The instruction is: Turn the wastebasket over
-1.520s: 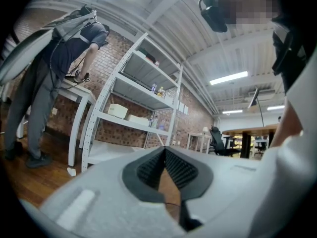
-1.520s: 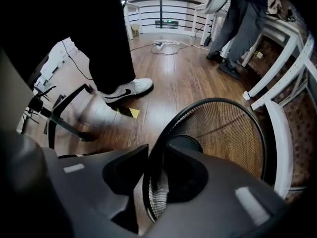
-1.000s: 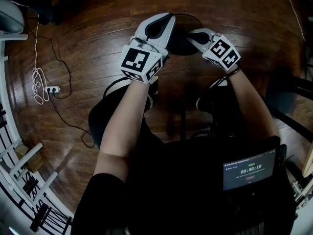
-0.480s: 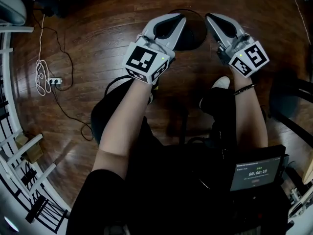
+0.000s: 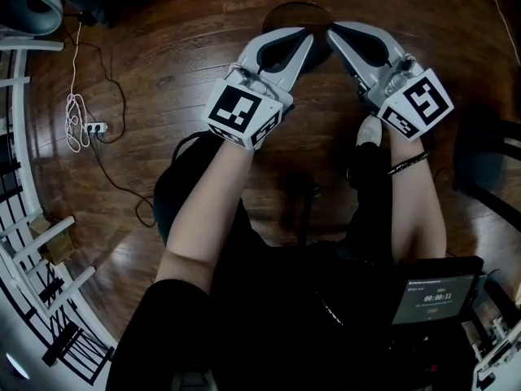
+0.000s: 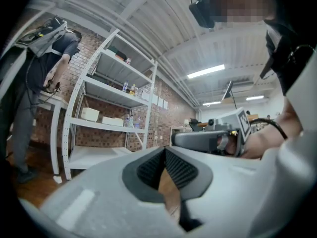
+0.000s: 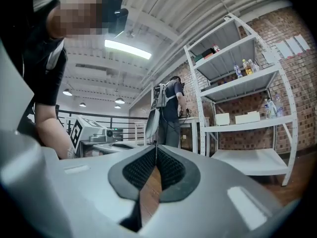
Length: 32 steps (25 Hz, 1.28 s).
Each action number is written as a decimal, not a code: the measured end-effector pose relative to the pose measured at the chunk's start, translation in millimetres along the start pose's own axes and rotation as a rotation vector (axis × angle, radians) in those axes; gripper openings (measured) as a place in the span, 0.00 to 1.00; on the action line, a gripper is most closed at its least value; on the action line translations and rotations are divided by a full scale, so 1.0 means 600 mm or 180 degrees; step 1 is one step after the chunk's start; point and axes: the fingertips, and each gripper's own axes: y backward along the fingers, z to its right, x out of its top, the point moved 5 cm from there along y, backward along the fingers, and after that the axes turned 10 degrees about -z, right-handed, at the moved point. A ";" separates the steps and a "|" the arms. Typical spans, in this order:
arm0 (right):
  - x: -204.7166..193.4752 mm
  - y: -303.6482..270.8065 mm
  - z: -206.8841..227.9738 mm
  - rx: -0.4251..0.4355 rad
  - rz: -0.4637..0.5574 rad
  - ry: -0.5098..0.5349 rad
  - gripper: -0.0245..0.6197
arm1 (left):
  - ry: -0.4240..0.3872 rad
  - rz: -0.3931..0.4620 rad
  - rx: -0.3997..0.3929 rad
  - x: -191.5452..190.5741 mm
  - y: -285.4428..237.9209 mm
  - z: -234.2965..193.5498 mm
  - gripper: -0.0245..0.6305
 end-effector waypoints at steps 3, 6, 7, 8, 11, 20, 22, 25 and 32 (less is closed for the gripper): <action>0.012 0.019 0.008 0.0002 0.0136 -0.0132 0.05 | 0.0004 -0.0015 0.0028 0.003 0.013 0.016 0.04; 0.012 0.034 0.011 -0.0090 0.0204 -0.0202 0.05 | 0.0122 -0.0008 0.0053 0.012 0.027 0.027 0.04; 0.011 0.035 0.009 -0.0110 0.0192 -0.0173 0.05 | 0.0139 -0.0022 0.0072 0.017 0.031 0.027 0.04; 0.011 0.035 0.007 -0.0120 0.0172 -0.0133 0.05 | 0.0141 -0.0036 0.0097 0.022 0.035 0.025 0.04; 0.007 0.035 0.000 -0.0137 0.0120 -0.0034 0.05 | 0.0121 -0.0016 0.0150 0.025 0.038 0.010 0.04; -0.057 0.071 -0.015 -0.0097 0.0020 -0.0152 0.05 | 0.0130 -0.0016 0.0091 -0.011 0.028 0.023 0.04; -0.047 0.074 -0.012 -0.0124 0.0071 -0.0178 0.05 | 0.0196 -0.0022 0.0053 -0.015 0.026 0.030 0.04; -0.046 0.073 -0.009 -0.0137 0.0062 -0.0209 0.05 | 0.0282 -0.0039 -0.0033 -0.021 0.026 0.042 0.04; -0.051 0.060 -0.018 -0.0111 0.0052 -0.0253 0.05 | 0.0264 -0.0090 -0.0073 -0.031 0.025 0.048 0.04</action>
